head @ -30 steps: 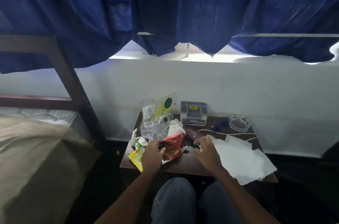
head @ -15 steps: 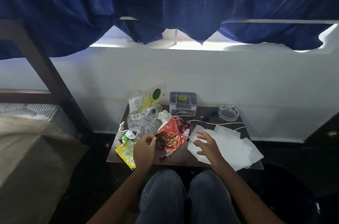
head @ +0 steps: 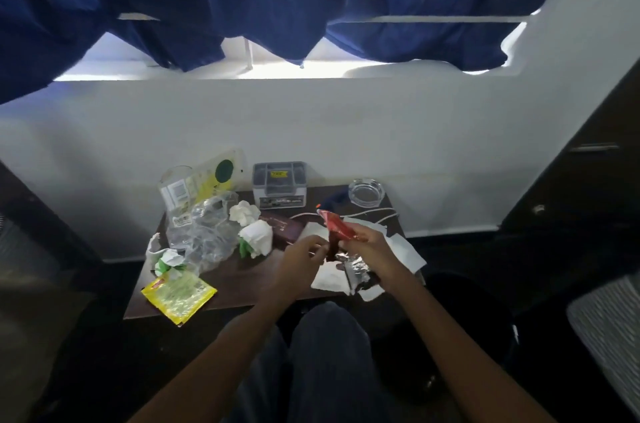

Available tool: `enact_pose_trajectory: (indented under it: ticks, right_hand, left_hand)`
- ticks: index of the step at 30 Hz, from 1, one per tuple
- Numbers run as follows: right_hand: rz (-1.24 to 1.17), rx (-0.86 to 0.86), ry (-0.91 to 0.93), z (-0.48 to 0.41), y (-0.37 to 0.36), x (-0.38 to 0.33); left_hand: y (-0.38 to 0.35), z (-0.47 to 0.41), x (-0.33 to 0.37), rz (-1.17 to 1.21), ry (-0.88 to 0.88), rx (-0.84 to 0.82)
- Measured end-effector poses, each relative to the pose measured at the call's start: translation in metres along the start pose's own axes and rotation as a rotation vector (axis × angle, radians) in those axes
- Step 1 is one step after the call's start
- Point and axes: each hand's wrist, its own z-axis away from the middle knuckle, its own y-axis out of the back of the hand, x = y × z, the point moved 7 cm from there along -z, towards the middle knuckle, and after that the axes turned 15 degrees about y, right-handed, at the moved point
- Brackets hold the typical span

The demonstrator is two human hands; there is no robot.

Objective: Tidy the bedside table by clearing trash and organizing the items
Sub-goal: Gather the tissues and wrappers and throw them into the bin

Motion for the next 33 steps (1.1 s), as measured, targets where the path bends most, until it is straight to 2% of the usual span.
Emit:
enact_pose_trajectory:
  ticks: [3,6,8,10,13,15,17,21,24,26,29,33]
  right_hand:
    - [0.069,0.179,0.001,0.001,0.072,0.012]
    - [0.199,0.444,-0.019,0.012,0.154,0.035]
    - [0.294,0.586,-0.109,0.031,0.205,0.061]
    - [0.353,0.651,-0.275,0.054,0.242,0.096]
    - [0.450,0.588,-0.482,0.077,0.279,0.149]
    - [0.515,0.589,-0.551,0.085,0.294,0.163]
    - [0.445,0.637,-0.581,0.089,0.303,0.171]
    - [0.339,0.765,-0.537,0.083,0.329,0.194]
    - [0.317,0.783,-0.506,0.084,0.313,0.159]
    - [0.214,0.818,-0.503,0.086,0.301,0.145]
    - [0.123,0.734,-0.495,0.082,0.283,0.133]
    - [0.137,0.592,-0.446,0.064,0.255,0.107]
  left_hand:
    - [-0.030,-0.002,0.010,-0.011,0.011,-0.083]
    - [-0.046,-0.001,0.018,0.012,0.018,-0.132]
    - [-0.056,-0.002,0.022,0.009,0.005,-0.172]
    - [-0.065,-0.001,0.021,-0.007,0.003,-0.199]
    - [-0.073,-0.004,0.017,-0.028,0.017,-0.187]
    - [-0.072,-0.008,0.016,-0.034,0.014,-0.160]
    - [-0.072,-0.012,0.016,-0.046,0.014,-0.148]
    - [-0.071,-0.018,0.016,-0.048,0.019,-0.124]
    - [-0.070,-0.022,0.015,-0.049,0.018,-0.120]
    - [-0.068,-0.023,0.014,-0.042,0.017,-0.114]
    - [-0.063,-0.023,0.011,-0.028,0.027,-0.113]
    - [-0.052,-0.022,0.007,-0.030,0.043,-0.095]
